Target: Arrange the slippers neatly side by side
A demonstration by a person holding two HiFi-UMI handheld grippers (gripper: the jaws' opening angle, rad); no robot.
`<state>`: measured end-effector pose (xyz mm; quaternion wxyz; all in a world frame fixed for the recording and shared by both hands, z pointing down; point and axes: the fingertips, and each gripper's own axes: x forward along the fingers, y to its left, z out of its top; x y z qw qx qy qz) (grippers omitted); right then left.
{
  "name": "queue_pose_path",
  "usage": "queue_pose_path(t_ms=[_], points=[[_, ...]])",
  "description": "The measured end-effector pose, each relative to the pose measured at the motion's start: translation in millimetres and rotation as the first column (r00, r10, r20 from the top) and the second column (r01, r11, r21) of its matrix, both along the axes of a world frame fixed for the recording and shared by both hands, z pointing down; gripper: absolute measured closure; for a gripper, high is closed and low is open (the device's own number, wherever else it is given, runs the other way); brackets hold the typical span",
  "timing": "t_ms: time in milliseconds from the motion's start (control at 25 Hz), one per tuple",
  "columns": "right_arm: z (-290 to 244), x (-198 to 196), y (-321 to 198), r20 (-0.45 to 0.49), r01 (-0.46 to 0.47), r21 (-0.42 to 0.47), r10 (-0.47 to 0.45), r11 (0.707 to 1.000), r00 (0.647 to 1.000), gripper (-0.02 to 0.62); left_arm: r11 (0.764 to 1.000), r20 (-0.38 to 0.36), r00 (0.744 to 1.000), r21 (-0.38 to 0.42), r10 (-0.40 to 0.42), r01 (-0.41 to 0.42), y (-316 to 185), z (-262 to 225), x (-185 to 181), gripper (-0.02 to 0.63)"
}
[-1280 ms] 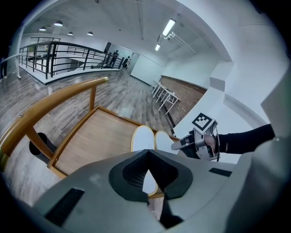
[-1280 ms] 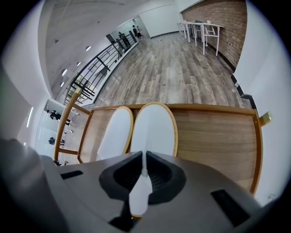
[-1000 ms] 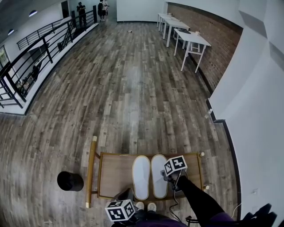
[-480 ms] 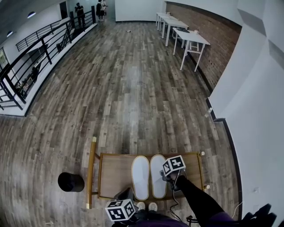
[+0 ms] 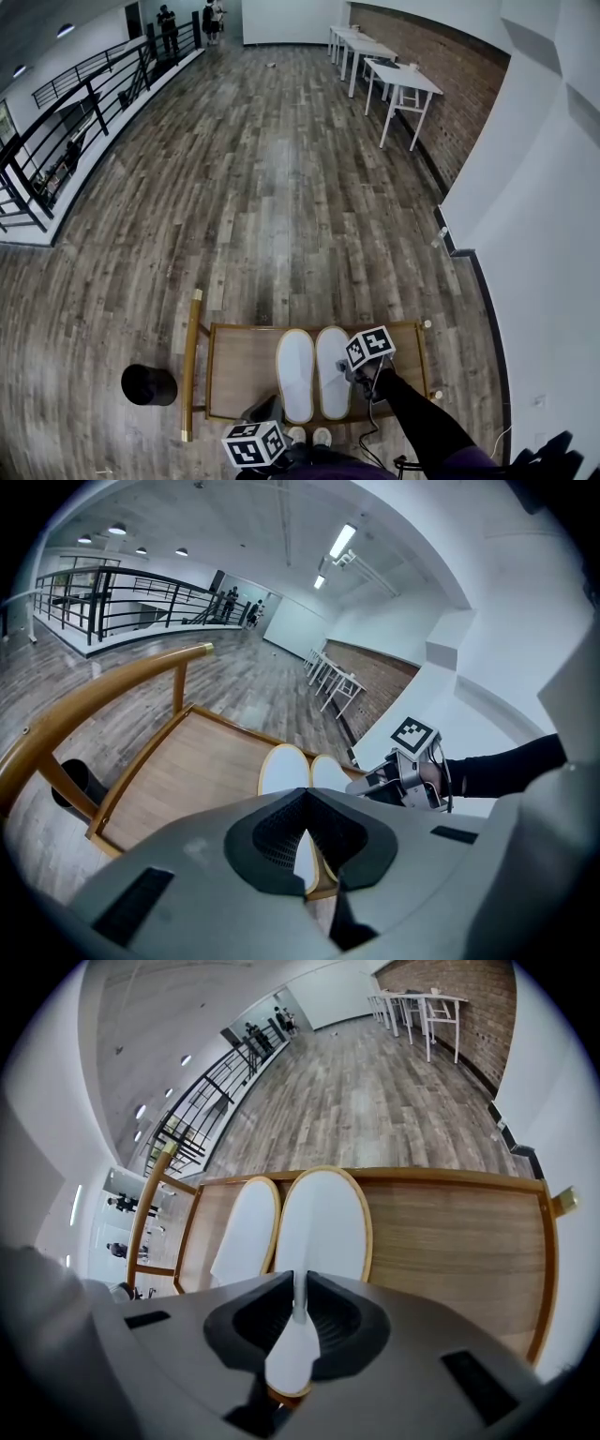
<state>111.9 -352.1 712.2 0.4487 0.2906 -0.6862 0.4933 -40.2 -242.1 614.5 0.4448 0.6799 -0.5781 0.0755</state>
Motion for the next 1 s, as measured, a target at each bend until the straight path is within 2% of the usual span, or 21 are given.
queue_pose_path(t_ms=[240, 480, 640, 800, 1000], points=[[-2.3, -1.3, 2.1, 0.031, 0.016, -0.013, -0.015, 1.0, 0.999, 0.546, 1.0, 0.007, 1.0, -0.003, 0.003, -0.003, -1.0, -0.8, -0.3, 0.606], [-3.7, 7.3, 3.3, 0.011, 0.035, 0.001, -0.035, 0.999, 0.999, 0.546, 1.0, -0.002, 1.0, 0.007, -0.007, 0.007, -5.7, -1.1, 0.8, 0.606], [-11.5, 13.1, 2.9, 0.038, 0.023, 0.011, -0.024, 1.0, 0.999, 0.546, 1.0, -0.006, 1.0, 0.019, -0.011, 0.011, -12.7, -1.8, 3.0, 0.606], [-43.7, 11.9, -7.7, 0.143, -0.021, 0.093, 0.008, 0.995, 0.99, 0.546, 0.999, 0.003, 1.0, 0.031, -0.008, 0.008, -24.4, -4.1, 7.0, 0.606], [-87.6, 11.5, -14.4, 0.268, -0.151, 0.237, 0.085, 0.96, 0.96, 0.548, 0.998, 0.003, 1.0, 0.058, 0.014, -0.014, -43.1, -13.5, 16.0, 0.606]])
